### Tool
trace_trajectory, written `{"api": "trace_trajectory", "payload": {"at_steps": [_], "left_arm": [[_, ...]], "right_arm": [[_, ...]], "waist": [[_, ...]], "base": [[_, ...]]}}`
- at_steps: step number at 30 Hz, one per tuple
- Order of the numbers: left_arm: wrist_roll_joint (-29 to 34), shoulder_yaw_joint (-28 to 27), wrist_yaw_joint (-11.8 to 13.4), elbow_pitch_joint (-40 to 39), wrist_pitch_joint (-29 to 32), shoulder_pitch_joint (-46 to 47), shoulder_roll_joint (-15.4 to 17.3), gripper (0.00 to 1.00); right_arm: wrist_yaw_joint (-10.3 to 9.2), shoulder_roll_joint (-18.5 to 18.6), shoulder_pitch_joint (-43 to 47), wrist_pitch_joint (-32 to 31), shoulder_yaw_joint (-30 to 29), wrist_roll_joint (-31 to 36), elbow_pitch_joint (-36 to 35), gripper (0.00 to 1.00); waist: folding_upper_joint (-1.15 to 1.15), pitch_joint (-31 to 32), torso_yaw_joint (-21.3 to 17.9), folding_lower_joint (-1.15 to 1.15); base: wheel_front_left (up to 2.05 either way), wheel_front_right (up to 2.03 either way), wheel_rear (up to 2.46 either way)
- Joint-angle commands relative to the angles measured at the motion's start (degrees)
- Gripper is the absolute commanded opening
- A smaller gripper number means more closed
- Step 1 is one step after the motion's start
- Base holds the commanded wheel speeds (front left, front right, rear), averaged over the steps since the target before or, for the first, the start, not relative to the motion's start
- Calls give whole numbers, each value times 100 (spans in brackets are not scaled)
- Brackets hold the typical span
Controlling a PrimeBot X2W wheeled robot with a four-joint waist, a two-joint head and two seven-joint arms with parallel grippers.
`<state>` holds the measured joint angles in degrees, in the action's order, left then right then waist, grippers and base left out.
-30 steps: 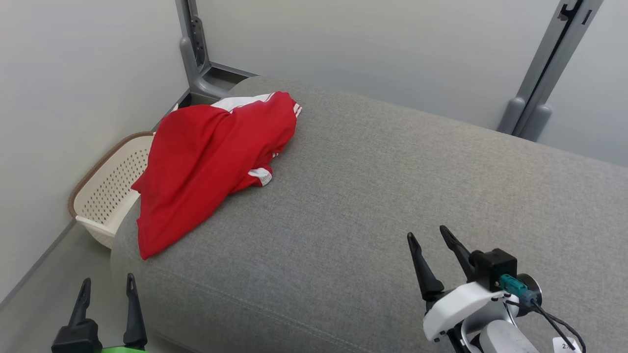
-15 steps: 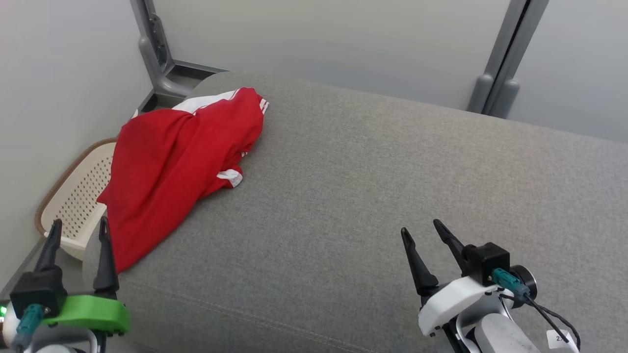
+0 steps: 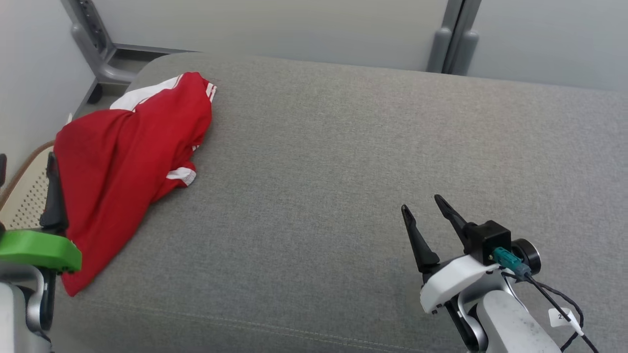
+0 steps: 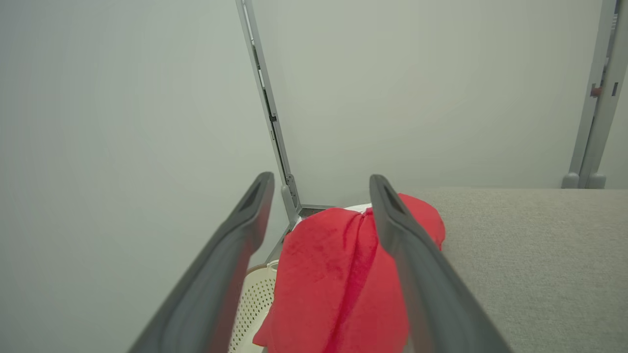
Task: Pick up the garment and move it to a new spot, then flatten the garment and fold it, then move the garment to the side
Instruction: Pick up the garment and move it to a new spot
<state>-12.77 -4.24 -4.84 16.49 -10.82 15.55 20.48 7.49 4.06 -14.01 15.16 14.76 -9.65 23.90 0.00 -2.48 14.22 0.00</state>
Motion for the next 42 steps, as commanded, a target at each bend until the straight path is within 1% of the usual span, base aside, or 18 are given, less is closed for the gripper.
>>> {"api": "trace_trajectory", "payload": {"at_steps": [1, 4, 5, 8, 10, 14, 17, 19, 23, 30, 33, 34, 40, 42], "left_arm": [[-83, -9, -55, 98, 27, 243, 71, 100], [-254, 19, -137, 384, 105, 531, 205, 100], [-244, 57, -168, 486, 130, 607, 302, 100], [-350, 82, -192, 684, 159, 785, 397, 100], [-368, 157, -217, 909, 187, 940, 542, 100], [-513, 267, -248, 1263, 268, 1202, 721, 100], [-737, 404, -261, 1669, 364, 1498, 880, 100], [-793, 549, -265, 1855, 439, 1624, 966, 100], [-1111, 872, -263, 2176, 568, 1894, 1171, 100], [-1688, 1542, -264, 2725, 1113, 2339, 1475, 100], [-1831, 1779, -264, 2980, 1343, 2520, 1590, 100], [-1824, 1915, -263, 3136, 1422, 2652, 1689, 100], [-1855, 2283, -259, 3654, 1715, 2895, 1721, 100], [-2018, 2354, -259, 3775, 1806, 2922, 1636, 100]], "right_arm": [[0, 27, -99, 15, -3, 37, -34, 100], [0, 71, -176, 15, -14, 10, -51, 100], [0, 72, -196, 15, -19, 12, -62, 100], [0, 80, -238, 15, -38, 2, -83, 100], [0, 87, -277, 15, -54, 7, -104, 100], [0, 102, -339, 15, -57, -18, -130, 100], [0, 107, -424, 15, -66, -10, -177, 100], [0, 112, -435, 15, -73, -7, -187, 100], [0, 113, -511, 15, -97, 9, -215, 100], [0, 166, -602, 15, -156, 32, -267, 100], [0, 177, -635, 15, -164, 33, -288, 100], [0, 191, -650, 15, -161, 31, -305, 100], [0, 181, -711, 15, -162, 54, -356, 100], [0, 170, -720, 15, -167, 61, -362, 100]], "waist": [[0, -304, -356, 0], [0, -422, -533, 0], [0, -456, -598, 0], [0, -530, -713, 0], [0, -602, -826, 0], [0, -737, -1021, 0], [0, -879, -1209, 0], [0, -941, -1296, 0], [0, -1065, -1449, 0], [0, -1299, -1592, 0], [0, -1370, -1617, 0], [0, -1414, -1632, 0], [0, -1545, -1676, 0], [0, -1575, -1685, 0]], "base": [[0, 0, 0], [0, 0, 0], [0, 0, 0], [0, 0, 0], [0, 0, 0], [0, 0, 0], [0, 0, 0], [0, 0, 0], [0, 0, 0], [0, 0, 0], [0, 0, 0], [0, 0, 0], [0, 0, 0], [0, 0, 0]]}}
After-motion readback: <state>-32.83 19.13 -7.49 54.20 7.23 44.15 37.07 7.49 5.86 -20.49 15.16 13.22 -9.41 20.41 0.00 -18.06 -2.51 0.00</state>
